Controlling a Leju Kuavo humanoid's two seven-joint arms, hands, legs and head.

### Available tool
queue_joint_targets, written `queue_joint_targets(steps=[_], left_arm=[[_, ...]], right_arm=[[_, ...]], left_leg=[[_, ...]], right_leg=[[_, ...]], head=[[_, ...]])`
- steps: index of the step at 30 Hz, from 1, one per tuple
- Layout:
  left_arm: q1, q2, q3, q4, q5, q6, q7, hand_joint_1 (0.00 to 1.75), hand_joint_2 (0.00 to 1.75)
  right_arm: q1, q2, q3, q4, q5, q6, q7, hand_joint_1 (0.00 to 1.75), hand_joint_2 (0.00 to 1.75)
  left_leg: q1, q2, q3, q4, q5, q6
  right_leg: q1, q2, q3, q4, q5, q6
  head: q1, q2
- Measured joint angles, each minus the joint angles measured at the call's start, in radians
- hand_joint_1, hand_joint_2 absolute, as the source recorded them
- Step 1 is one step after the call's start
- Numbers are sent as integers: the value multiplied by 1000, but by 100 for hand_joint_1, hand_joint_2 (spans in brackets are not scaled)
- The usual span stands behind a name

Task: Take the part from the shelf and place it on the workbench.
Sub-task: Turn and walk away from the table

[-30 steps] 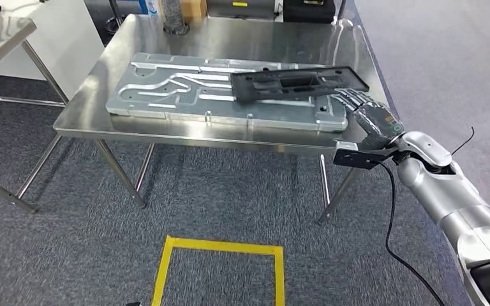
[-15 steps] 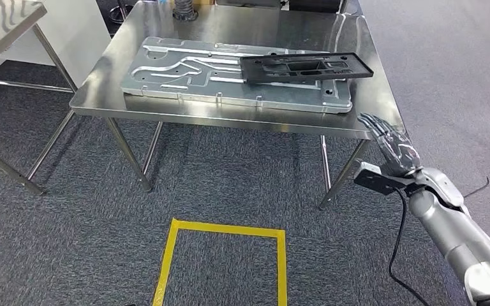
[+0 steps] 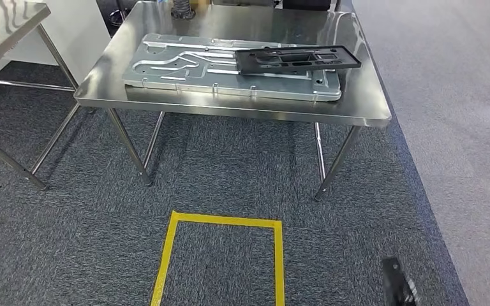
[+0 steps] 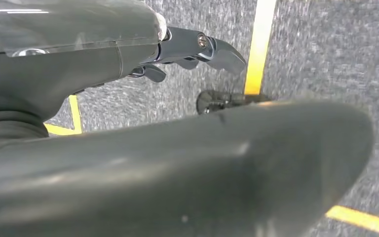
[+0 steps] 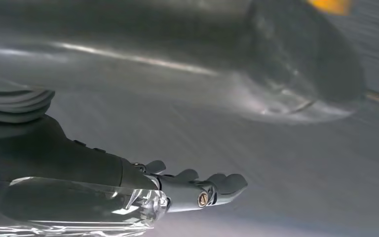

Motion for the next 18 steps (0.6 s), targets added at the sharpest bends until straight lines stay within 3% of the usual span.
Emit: queue_joint_targets(steps=[3,4,5,6,8,10,11,12,14,15,16,18], left_arm=[[0,0,0,0,-3,4,-10,0,0],[-1,0,0,0,-2,5,-13,0,0],[-3,0,0,0,-2,6,-16,0,0],[-4,0,0,0,-2,7,-17,0,0],[-7,0,0,0,-3,7,-17,0,0],[-13,1,0,0,-9,7,-13,0,0],[-15,1,0,0,-13,7,-10,0,0],[-16,1,0,0,-18,7,-5,0,0],[-13,2,-1,0,-27,7,9,0,0],[-13,3,-1,0,-31,7,15,0,0],[-13,4,-2,0,-34,7,21,0,0],[-13,5,-3,0,-37,7,26,0,0]], right_arm=[[69,128,-45,53,-3,-25,49,0,0],[83,159,-54,66,0,-27,61,0,0],[93,186,-62,78,4,-24,72,0,0],[99,208,-67,87,7,-17,83,0,0],[103,241,-72,100,16,-7,109,0,0],[102,263,-77,108,20,-5,138,0,0],[101,271,-81,111,21,-5,152,0,0],[101,278,-85,115,20,-5,169,0,44],[103,287,-91,124,22,-5,204,0,131],[104,290,-93,128,24,-3,219,0,175],[106,293,-94,131,27,-1,229,0,175],[107,298,-94,134,35,7,237,0,175]], left_leg=[[0,-1,-41,158,-145,-12],[1,-1,-48,214,-170,-16],[1,-1,-44,249,-168,-20],[3,-1,-25,254,-145,-22],[6,-1,62,170,-97,-23],[2,-3,180,13,-113,-17],[-1,-4,217,-45,-128,-11],[-6,-4,233,-76,-134,-5],[-10,2,215,-80,-114,11],[-10,6,203,-80,-101,20],[-10,10,187,-81,-85,27],[-12,14,150,-79,-55,36]], right_leg=[[-2,5,-42,4,32,-12],[-2,6,-61,9,44,-13],[-2,6,-82,14,55,-12],[-2,7,-104,20,67,-11],[-3,10,-145,32,92,-6],[-2,14,-171,41,115,4],[-4,15,-177,42,128,9],[-6,15,-181,40,140,15],[-12,18,-188,38,152,26],[-15,19,-195,54,125,31],[-17,20,-205,91,75,35],[-19,19,-224,212,-52,40]], head=[[0,0],[0,0],[0,0],[0,0],[0,0],[0,0],[0,0],[0,0],[-1,0],[0,0],[0,0],[0,0]])
